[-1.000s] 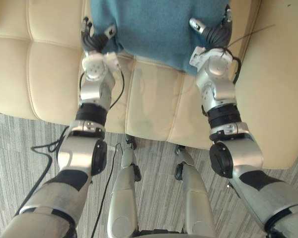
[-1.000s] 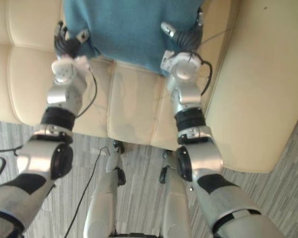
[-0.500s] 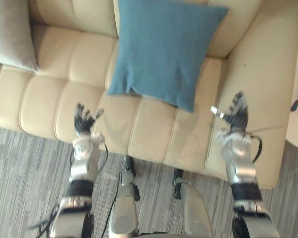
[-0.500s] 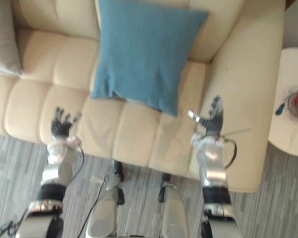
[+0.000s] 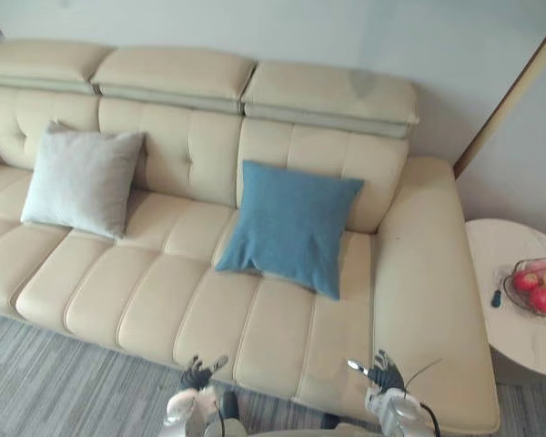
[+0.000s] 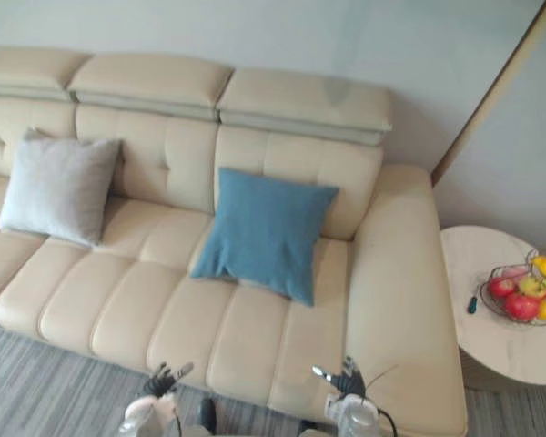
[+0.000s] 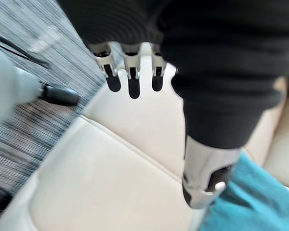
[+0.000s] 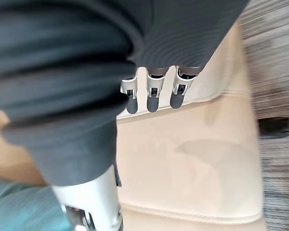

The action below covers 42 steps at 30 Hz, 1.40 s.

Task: Pick up cushions and gather them together orderly.

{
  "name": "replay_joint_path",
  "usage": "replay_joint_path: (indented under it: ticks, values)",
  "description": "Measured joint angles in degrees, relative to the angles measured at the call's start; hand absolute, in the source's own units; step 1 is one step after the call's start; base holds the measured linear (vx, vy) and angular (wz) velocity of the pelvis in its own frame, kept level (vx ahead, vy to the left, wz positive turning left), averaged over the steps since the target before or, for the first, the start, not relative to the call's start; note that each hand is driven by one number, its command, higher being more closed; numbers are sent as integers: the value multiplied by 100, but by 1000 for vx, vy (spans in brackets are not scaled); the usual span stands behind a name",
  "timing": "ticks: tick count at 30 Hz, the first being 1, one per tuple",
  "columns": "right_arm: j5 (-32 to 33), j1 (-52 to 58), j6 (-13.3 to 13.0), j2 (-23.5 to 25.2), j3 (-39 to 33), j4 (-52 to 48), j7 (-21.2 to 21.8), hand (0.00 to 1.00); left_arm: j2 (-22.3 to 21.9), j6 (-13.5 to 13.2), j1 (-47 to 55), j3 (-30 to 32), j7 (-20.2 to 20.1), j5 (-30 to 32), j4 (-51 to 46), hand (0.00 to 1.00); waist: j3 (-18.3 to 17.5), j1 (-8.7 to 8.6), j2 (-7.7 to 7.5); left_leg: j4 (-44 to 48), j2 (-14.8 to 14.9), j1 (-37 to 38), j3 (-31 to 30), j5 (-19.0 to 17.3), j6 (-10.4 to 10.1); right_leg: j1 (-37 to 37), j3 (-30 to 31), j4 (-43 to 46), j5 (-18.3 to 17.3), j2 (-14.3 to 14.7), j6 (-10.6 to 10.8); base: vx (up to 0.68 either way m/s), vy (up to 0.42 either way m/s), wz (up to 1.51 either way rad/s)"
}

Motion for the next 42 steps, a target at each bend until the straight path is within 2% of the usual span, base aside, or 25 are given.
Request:
replay_joint_path:
  ticks: [5, 9, 14, 15, 16, 17, 18, 20, 21, 22, 23, 24, 26, 27, 28, 29, 30, 31, 33, 36, 37, 38, 39, 40, 42]
  values:
    - [-185, -66, 71, -69, -370, 701, -33, 0, 110, 49, 89, 49, 41, 210, 429, 0, -45, -14, -3, -29, -69, 104, 4, -64, 30, 167, 110, -214, 133, -22, 81, 23, 25, -7]
    - [-187, -106, 126, -94, -502, 920, -36, 0, 163, 48, 73, 65, 52, 285, 532, 0, -7, -17, -63, -3, -153, 272, 115, -64, 75, 264, 270, -220, 243, -81, 56, 59, 29, -15]
    - [-182, -333, 120, -58, -339, 871, -93, 0, 149, 48, -183, 1, 140, 473, 561, 0, 266, -37, -87, 14, -241, 398, 366, -210, 201, -23, 326, 425, 291, -218, 97, -36, 63, -24]
    - [-182, -335, 121, -6, -243, 797, -116, 0, 131, 49, -280, 8, 180, 555, 539, 0, 316, -21, -113, 154, -229, 290, 422, -257, 284, -203, 275, 648, 427, -246, 162, -104, 55, -16]
    - [-181, -339, 120, 43, -208, 681, -138, 0, 56, 36, -272, 81, 186, 581, 512, 0, 385, 29, 3, 230, -79, 215, 473, -254, 390, -261, 195, 937, 321, -242, 100, -110, 24, -5]
    - [-183, -342, 115, 100, -186, 658, -138, 0, 35, 7, -273, 174, 194, 600, 502, 0, 425, -10, 5, 320, -74, 173, 481, -264, 413, -471, 117, 1917, -73, -324, 30, -108, -21, 20]
    - [-185, -306, 98, 131, -135, 659, -144, 0, 61, 5, -260, 212, 198, 596, 429, 0, 396, -33, -105, 534, -129, 92, 400, -302, 471, -606, 96, 3324, -514, -411, 211, -92, -74, 39]
    - [-188, -321, 75, 129, -88, 676, -144, 0, 87, -13, -184, 236, 201, 593, 306, 0, 320, 28, -243, 911, -196, -160, 308, -314, 492, -388, 153, 3888, -678, -393, 419, -52, -99, 34]
    - [-188, -360, 72, 134, -75, 677, -142, 0, 95, -28, -169, 260, 200, 589, 268, 0, 295, 48, -290, 1061, -221, -268, 306, -318, 498, -263, 175, 3719, -711, -377, 419, -77, -155, 12]
    - [-189, -526, 73, 118, -76, 673, -147, 0, 62, -31, -190, 279, 208, 579, 237, 0, 303, 84, -302, 1310, -197, -497, 328, -313, 496, -82, 180, 3061, -1026, -255, 298, -88, -156, -20]
    - [-188, -587, 70, 118, -78, 667, -158, 0, -26, -28, -221, 271, 211, 567, 229, 0, 335, 176, -139, 1345, -104, -572, 387, -283, 472, 41, 184, 2593, -1108, -80, 151, -161, -155, -40]
    - [-187, -661, 49, 79, -75, 658, -176, 0, -102, -24, -206, 273, 214, 550, 232, 0, 363, 266, -29, 1349, -1, -673, 404, -244, 421, 170, 138, 2162, -1133, 72, 105, -203, -107, -39]
    - [-186, -801, 44, -20, -28, 664, -214, 0, -209, -23, -218, 206, 211, 541, 270, 0, 441, 275, 277, 1322, 141, -924, 276, -23, 346, 307, -63, 1519, -1112, 236, 42, -270, -118, 6]
    - [-188, -776, 62, -68, -26, 686, -232, 0, -283, -27, -252, 157, 210, 545, 288, 0, 490, 267, 379, 1163, 163, -926, 180, 162, 314, 343, -168, 1383, -1061, 303, -105, -299, -94, 29]
    - [-188, -721, 77, -94, -15, 688, -249, 0, -282, -32, -247, 158, 210, 552, 287, 0, 491, 251, 378, 941, 132, -892, 91, 344, 264, 317, -341, 1260, -1084, 294, -312, -259, -68, 30]
    - [-188, -706, 83, -87, -19, 695, -259, 0, -273, -25, -256, 159, 208, 559, 294, 0, 504, 240, 366, 890, 119, -901, 13, 304, 208, 298, -463, 1226, -1083, 250, -461, -327, -31, 28]
    - [-188, -690, 90, -63, -44, 708, -273, 0, -239, -20, -251, 164, 207, 558, 274, 0, 531, 243, 295, 1046, 78, -902, -7, 235, 273, 273, -529, 1236, -1036, 161, -521, -196, 0, 18]
    - [-188, -694, 90, -63, -53, 707, -294, 0, -202, -21, -249, 164, 208, 557, 256, 0, 539, 243, 219, 1306, 5, -899, -11, 71, 344, 243, -545, 1236, -997, 79, -515, -229, 71, 17]
    - [-189, -694, 77, -55, -55, 701, -330, 0, -95, -29, -255, 165, 220, 556, 186, 0, 593, 212, -6, 2299, -150, -885, -98, -741, 429, 152, -502, 1210, -827, -192, -407, -166, 126, 10]
    - [-193, -663, 85, -10, -198, 723, -320, 0, -96, -26, -225, 247, 304, 547, 189, 0, 597, 211, -1, 3015, -44, -605, -213, -1644, 284, 131, -322, 956, -491, -268, -146, -134, 270, -19]
    - [-193, -658, 91, -9, -238, 729, -319, 0, -155, -26, -186, 271, 304, 543, 206, 0, 574, 211, 77, 2803, -58, -490, -245, -1748, 207, 142, -246, 881, -419, -220, -62, -86, 289, -46]
    - [-196, -656, 138, 99, -314, 788, -306, 0, -75, -22, -156, 276, 305, 537, 227, 0, 552, 212, 15, 2400, -210, -332, -131, -1762, 291, 162, -74, 656, -259, -246, -4, -67, 258, -41]
    - [-198, -603, 179, 232, -377, 802, -271, 0, 11, -15, -120, 268, 305, 540, 232, 0, 457, 189, -134, 2023, -364, -234, -54, -1619, 401, 160, -51, 459, -130, -326, -23, -60, 242, -39]
    - [-201, -552, 189, 284, -427, 814, -252, 0, 52, -9, -113, 269, 305, 540, 238, 0, 414, 184, -212, 1809, -465, -149, 0, -1517, 449, 170, -50, 347, -46, -373, -12, -74, 239, -26]
    - [-234, -482, 204, 251, -610, 964, -250, 0, 108, -1, -97, 210, 304, 546, 346, 0, 386, 124, -238, 1459, -690, -13, 31, -1383, 546, 299, 40, 72, 91, -372, -16, -76, 187, -4]
